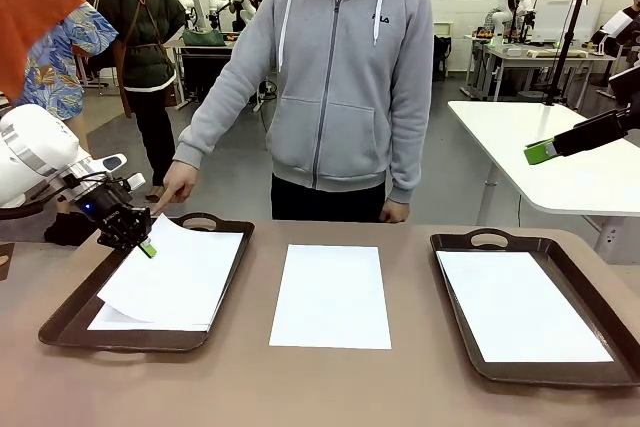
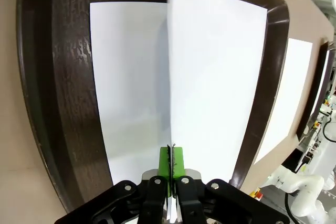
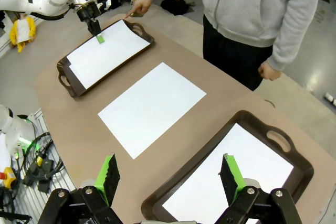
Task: Sort the A4 documents.
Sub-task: Place the A4 Paper in the designated Handle tray.
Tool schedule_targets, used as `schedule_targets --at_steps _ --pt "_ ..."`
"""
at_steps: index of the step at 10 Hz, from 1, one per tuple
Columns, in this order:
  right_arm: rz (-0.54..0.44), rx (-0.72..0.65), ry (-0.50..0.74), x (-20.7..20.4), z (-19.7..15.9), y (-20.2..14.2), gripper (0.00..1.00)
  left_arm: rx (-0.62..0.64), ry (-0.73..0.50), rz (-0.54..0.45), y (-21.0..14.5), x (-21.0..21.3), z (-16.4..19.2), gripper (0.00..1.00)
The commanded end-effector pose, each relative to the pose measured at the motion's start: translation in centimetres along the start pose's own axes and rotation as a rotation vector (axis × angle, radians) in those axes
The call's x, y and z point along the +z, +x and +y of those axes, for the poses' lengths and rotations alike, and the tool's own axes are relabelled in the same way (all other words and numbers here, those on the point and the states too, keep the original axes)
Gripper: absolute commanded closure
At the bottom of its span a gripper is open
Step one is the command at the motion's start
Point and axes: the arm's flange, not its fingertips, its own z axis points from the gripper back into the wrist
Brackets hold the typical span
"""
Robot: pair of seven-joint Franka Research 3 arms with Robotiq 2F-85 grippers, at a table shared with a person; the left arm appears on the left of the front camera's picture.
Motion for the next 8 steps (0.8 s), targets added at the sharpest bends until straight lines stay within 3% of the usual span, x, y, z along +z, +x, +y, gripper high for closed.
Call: schedule_targets --at_steps 1,2,3,4,5,6,7,8 --pt "-0.002 0.000 0.010 -0.2 -0.1 -0.1 0.00 0.006 0.036 0.013 -0.1 0.2 -0.1 0.75" --pt "-0.002 0.000 0.010 -0.2 -0.1 -0.1 0.00 0.003 0.045 0.015 -0.1 0.3 -0.1 0.59" --pt "-0.002 0.000 0.010 -0.2 -0.1 -0.1 0.00 0.001 0.057 0.011 0.0 0.5 -0.2 0.55" --pt "-0.002 0.000 0.010 -0.2 -0.1 -0.1 0.00 0.001 0.079 0.010 0.0 0.8 -0.4 0.39" --pt "-0.002 0.000 0.010 -0.2 -0.1 -0.1 0.00 -0.001 0.107 0.011 -0.1 1.1 -0.8 0.35" --pt "-0.002 0.000 0.010 -0.2 -0.1 -0.1 0.00 -0.002 0.134 0.005 -0.2 1.5 -1.3 0.19" --pt "-0.002 0.000 0.010 -0.2 -0.1 -0.1 0.00 0.002 0.157 -0.005 -0.4 1.9 -1.6 0.15" --pt "-0.002 0.000 0.010 -0.2 -0.1 -0.1 0.00 0.003 0.176 -0.014 -0.6 2.3 -1.9 0.00"
